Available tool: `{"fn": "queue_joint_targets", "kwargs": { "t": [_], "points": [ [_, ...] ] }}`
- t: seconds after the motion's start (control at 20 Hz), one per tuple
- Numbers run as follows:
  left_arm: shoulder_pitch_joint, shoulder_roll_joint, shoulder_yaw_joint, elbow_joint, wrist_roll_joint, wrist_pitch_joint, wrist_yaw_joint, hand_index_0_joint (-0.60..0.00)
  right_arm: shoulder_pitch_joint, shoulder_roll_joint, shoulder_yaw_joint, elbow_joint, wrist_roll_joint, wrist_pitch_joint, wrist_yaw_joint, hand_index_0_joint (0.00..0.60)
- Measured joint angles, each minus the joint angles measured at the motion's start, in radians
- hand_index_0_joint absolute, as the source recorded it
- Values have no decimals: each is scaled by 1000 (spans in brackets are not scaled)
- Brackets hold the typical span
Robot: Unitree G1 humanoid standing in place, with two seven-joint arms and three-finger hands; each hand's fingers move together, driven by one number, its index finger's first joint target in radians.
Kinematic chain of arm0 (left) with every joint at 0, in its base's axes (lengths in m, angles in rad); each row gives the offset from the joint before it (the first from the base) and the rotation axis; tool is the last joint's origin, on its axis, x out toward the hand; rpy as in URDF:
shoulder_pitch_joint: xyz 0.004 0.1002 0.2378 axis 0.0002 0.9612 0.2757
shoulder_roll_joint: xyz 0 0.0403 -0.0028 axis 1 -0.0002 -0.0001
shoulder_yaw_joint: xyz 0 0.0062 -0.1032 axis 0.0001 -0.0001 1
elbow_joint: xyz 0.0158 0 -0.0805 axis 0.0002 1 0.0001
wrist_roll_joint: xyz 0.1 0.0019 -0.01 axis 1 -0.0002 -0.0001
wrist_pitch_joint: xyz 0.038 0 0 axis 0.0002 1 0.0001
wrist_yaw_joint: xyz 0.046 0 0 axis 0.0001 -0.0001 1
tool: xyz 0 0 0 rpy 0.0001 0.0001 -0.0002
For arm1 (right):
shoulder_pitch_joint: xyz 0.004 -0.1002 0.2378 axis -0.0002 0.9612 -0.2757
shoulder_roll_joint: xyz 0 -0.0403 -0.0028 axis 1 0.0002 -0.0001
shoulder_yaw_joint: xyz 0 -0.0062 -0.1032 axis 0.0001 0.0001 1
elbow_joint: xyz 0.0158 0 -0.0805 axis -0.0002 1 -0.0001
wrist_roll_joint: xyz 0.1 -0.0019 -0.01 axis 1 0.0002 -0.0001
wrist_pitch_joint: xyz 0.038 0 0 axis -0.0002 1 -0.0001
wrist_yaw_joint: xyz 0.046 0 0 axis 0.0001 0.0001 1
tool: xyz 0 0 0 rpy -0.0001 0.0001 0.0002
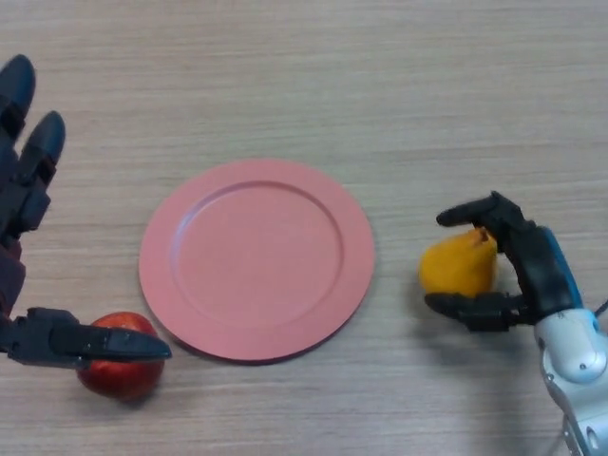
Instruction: Pick up the yellow pear and place it on the plate
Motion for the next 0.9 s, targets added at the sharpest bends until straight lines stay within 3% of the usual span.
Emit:
{"fn": "queue_joint_targets", "kwargs": {
  "t": [0.1,0.35,0.6,0.7,0.9],
  "points": [
    [0,-3,0,0,-1,0,0,0,-5,7,87,-136,65,67,5,600],
    [-1,-2,2,0,-1,0,-1,0,-121,10,351,-157,150,164,-7,600],
    [0,-18,1,10,-5,-1,-4,0,-297,7,628,42,259,55,-209,600],
    [1,-18,1,13,-5,-13,-4,0,-322,7,708,113,262,-5,-224,600],
    [17,-12,25,10,-44,-20,-6,0,-329,3,832,164,338,43,-226,600]
  ]
}}
